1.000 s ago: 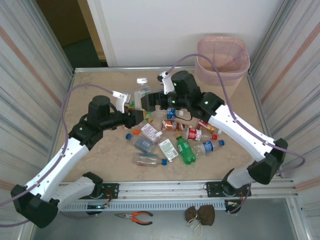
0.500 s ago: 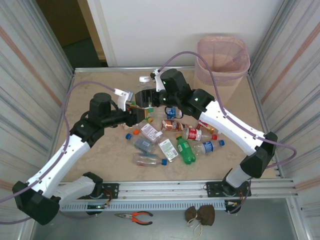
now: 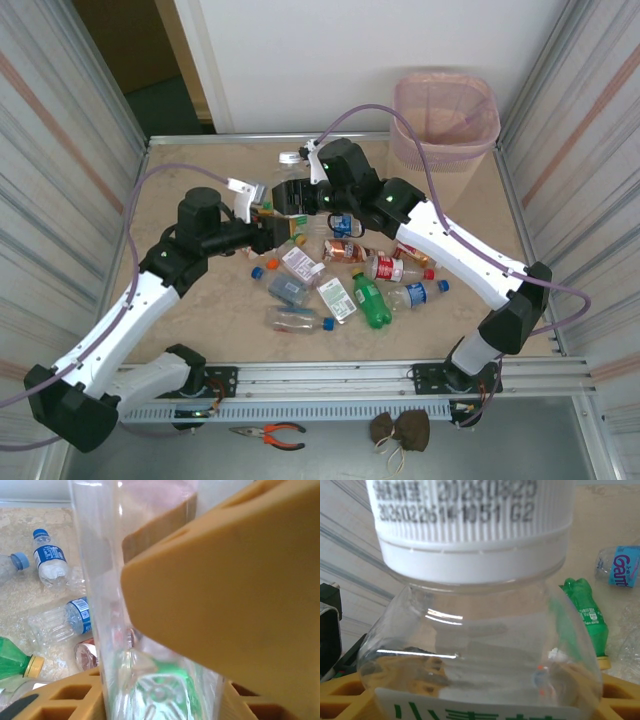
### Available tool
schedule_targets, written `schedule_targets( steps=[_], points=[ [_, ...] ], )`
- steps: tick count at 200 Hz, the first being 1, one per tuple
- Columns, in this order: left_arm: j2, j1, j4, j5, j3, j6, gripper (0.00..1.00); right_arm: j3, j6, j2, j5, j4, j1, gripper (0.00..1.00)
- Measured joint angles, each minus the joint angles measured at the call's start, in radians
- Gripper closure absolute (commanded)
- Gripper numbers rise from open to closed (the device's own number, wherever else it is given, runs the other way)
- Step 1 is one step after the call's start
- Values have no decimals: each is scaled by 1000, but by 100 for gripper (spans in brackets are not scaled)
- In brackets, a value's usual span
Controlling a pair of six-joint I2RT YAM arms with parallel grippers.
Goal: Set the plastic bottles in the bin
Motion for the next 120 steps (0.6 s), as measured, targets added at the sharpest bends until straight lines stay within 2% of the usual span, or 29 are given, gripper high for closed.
schedule_targets(
  steps=[12, 57, 120],
  points=[
    [-11, 0, 8, -2, -5, -2, 34, 0, 0, 0, 8, -3, -3, 35],
    [-31, 0, 37, -15, -6, -6, 29, 0, -1, -6, 13, -23, -71, 37],
    [-41, 0, 52, -48, -25, -5, 26, 84, -60, -45, 14, -81, -310, 39]
  ],
)
